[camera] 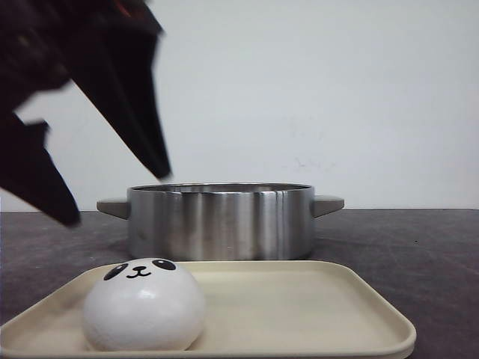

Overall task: Steam buns
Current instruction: 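Lower the left gripper onto the last bun on the tray and grasp it, then carry the bun with the left gripper and release it into the pot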

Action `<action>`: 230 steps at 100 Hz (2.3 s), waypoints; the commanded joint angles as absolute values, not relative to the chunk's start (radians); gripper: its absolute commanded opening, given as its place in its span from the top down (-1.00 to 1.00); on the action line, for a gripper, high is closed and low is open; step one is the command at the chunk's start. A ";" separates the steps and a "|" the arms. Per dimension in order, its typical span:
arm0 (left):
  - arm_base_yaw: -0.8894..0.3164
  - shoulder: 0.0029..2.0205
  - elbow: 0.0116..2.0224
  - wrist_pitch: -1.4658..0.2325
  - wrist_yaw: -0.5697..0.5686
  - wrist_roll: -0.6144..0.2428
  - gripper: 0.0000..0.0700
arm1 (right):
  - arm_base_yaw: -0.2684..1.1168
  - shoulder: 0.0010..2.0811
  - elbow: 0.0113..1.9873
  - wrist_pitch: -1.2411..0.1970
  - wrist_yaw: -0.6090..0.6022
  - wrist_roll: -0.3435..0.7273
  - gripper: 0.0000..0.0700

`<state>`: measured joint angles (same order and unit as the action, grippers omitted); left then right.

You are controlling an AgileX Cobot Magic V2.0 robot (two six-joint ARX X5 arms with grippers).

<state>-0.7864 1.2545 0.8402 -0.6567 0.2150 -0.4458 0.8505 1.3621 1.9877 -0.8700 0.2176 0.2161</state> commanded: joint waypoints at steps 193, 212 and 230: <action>-0.611 1.691 1.256 -0.426 0.107 -0.146 0.92 | 0.902 1.365 2.001 -1.019 0.237 0.202 0.95; -0.609 1.724 1.256 -0.443 0.107 -0.145 0.16 | 0.902 1.365 2.001 -1.034 0.238 0.207 0.95; -0.608 1.724 1.256 -0.453 0.107 -0.145 -0.50 | 0.902 1.365 2.001 -1.033 0.242 0.210 0.95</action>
